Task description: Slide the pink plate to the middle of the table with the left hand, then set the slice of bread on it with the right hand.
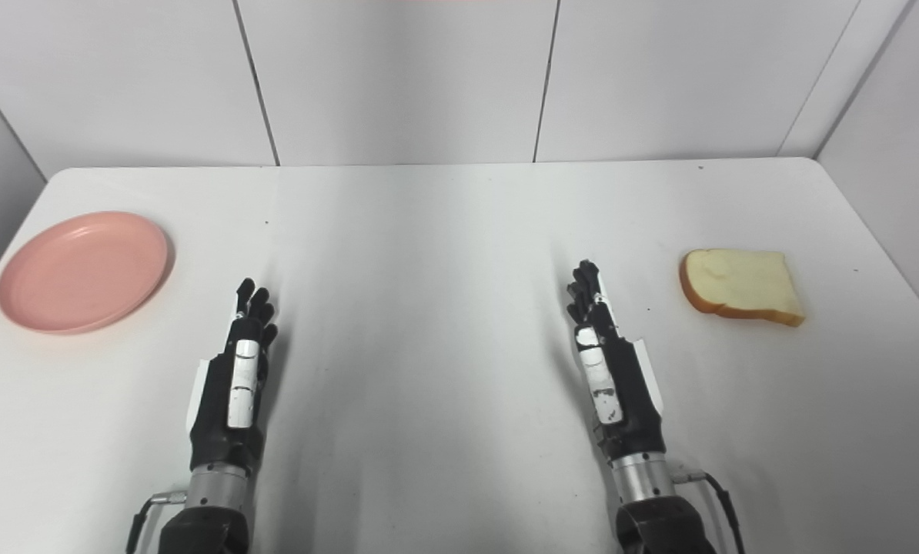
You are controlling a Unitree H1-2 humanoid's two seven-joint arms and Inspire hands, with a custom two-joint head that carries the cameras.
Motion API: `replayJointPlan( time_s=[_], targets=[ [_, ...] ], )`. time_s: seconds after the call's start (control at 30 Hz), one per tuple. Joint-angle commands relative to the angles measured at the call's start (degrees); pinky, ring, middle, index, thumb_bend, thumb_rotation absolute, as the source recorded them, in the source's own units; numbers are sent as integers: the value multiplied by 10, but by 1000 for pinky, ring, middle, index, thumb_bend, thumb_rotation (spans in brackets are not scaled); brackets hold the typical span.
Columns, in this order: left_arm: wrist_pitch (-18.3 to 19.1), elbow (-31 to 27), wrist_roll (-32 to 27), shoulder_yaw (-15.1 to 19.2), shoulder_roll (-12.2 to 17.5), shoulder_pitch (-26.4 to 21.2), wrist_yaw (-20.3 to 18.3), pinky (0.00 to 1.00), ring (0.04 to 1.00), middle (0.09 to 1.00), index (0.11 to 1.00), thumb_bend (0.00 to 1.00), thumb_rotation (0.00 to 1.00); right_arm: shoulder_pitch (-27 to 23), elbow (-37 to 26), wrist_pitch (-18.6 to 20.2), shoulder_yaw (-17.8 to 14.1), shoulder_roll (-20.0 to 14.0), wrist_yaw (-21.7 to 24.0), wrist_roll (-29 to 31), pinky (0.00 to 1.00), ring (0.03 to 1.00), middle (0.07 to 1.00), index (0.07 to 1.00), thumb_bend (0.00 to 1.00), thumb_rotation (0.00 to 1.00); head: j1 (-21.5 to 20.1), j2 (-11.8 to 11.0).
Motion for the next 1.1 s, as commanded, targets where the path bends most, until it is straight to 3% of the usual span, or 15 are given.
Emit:
replayJointPlan(
  time_s=[0.0, 1.07],
  targets=[
    [-10, -3, 3, -4, 2, -10, -2, 1000, 1000, 1000, 1000, 735, 986, 9, 25, -13, 0, 6, -3, 2, 1000, 1000, 1000, 1000, 807, 973, 1, -1],
    [-19, 0, 12, -6, 8, -11, -3, 1000, 1000, 1000, 1000, 730, 986, 9, 17, 8, 8, 3, 2, 0, 1000, 993, 998, 991, 842, 967, -3, 4]
  ],
)
